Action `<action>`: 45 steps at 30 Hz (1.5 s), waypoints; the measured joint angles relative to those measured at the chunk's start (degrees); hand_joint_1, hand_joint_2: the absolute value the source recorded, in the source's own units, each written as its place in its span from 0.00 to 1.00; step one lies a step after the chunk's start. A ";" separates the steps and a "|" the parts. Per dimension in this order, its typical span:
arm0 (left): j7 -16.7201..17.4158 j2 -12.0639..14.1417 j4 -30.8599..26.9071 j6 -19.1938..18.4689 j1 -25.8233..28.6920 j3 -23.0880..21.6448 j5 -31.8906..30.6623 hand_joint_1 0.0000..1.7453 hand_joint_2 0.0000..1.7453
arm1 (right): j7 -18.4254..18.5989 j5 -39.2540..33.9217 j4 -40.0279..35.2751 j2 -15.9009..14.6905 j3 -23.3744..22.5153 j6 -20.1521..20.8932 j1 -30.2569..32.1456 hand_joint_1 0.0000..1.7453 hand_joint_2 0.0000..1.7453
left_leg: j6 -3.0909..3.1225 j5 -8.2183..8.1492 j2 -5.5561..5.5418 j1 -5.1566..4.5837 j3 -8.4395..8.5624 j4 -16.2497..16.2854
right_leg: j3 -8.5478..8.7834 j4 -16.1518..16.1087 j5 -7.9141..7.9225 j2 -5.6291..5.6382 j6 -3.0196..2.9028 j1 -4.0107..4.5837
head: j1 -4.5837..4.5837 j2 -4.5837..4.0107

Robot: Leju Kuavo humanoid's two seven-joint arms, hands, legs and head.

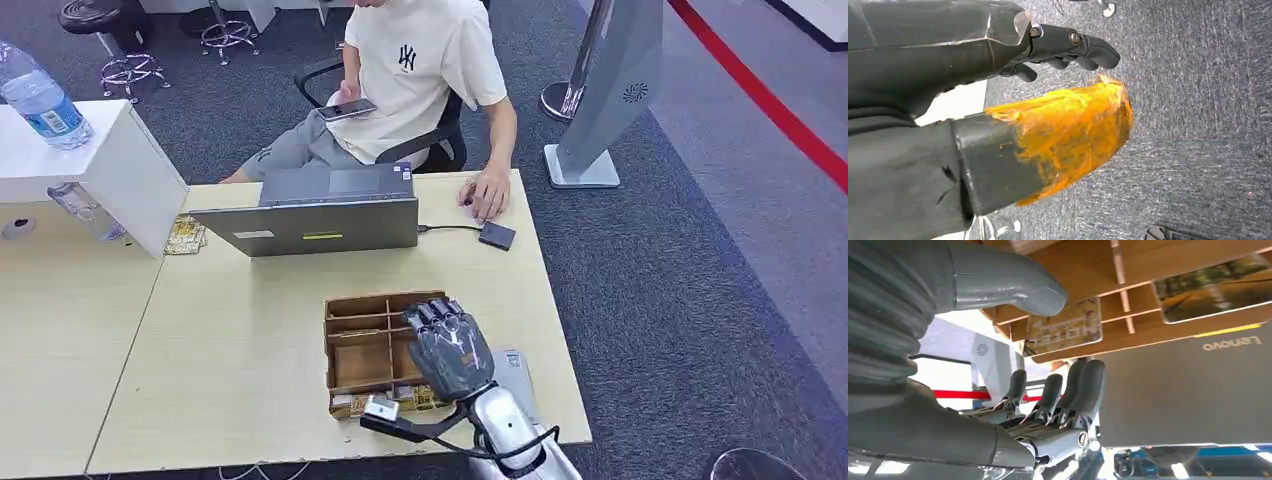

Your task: Pass the card to the sensor for recognition and then transmit it.

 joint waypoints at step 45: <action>4.88 -0.96 0.00 -2.34 -3.28 -0.33 -9.11 0.00 0.00 | 0.20 -2.10 10.17 1.90 -0.70 -0.52 -6.08 0.99 1.00 | -0.02 0.12 0.00 0.01 0.08 0.00 | 0.08 0.00 0.14 -0.01 0.03 0.00 | 0.02 0.00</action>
